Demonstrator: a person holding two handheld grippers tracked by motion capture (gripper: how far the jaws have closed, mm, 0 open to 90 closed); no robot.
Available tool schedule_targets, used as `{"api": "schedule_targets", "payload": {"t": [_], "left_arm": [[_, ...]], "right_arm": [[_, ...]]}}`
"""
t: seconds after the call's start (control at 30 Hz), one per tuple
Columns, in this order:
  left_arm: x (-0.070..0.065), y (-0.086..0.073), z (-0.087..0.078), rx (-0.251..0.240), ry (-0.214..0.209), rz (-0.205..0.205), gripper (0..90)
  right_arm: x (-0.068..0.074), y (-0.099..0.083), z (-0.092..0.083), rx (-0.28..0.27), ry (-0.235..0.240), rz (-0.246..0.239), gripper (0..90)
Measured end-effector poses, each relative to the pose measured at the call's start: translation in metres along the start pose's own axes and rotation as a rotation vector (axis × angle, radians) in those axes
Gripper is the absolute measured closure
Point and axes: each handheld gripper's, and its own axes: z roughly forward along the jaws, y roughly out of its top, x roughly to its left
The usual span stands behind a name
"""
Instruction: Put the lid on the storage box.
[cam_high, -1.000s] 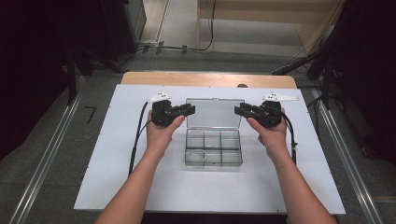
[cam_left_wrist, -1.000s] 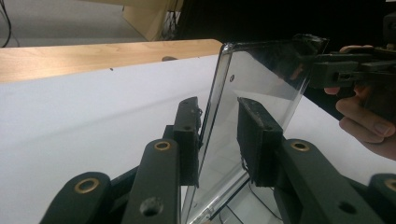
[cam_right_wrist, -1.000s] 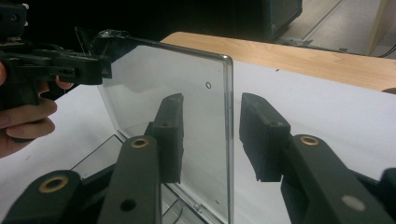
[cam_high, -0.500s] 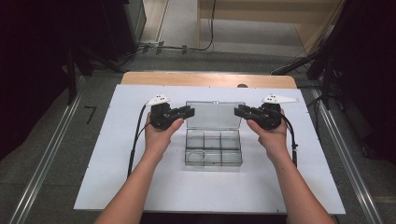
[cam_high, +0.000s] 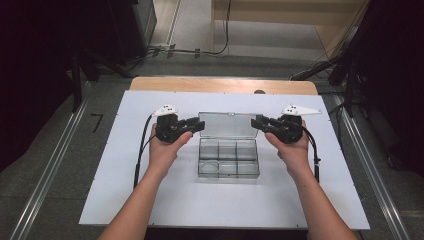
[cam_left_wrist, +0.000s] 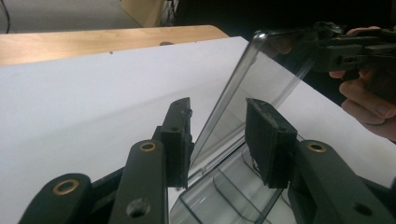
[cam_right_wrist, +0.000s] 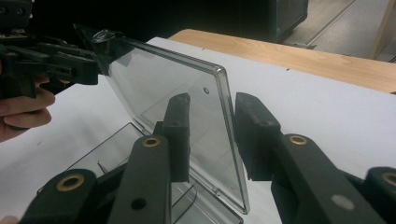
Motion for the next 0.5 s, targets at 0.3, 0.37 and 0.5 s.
{"api": "schedule_targets", "payload": {"t": [0.3,0.37,0.5], "left_arm": [[0.004,-0.016,-0.014,-0.003,-0.028,-0.033,73.7],[0.002,-0.018,-0.014,0.006,-0.038,-0.033,75.8],[-0.003,-0.021,-0.013,0.012,-0.051,-0.007,82.1]], "right_arm": [[0.004,-0.003,-0.003,-0.007,0.000,-0.009,64.4],[0.005,-0.004,-0.004,-0.008,-0.001,-0.016,64.2],[0.007,-0.006,-0.005,-0.013,-0.005,-0.025,63.8]]}}
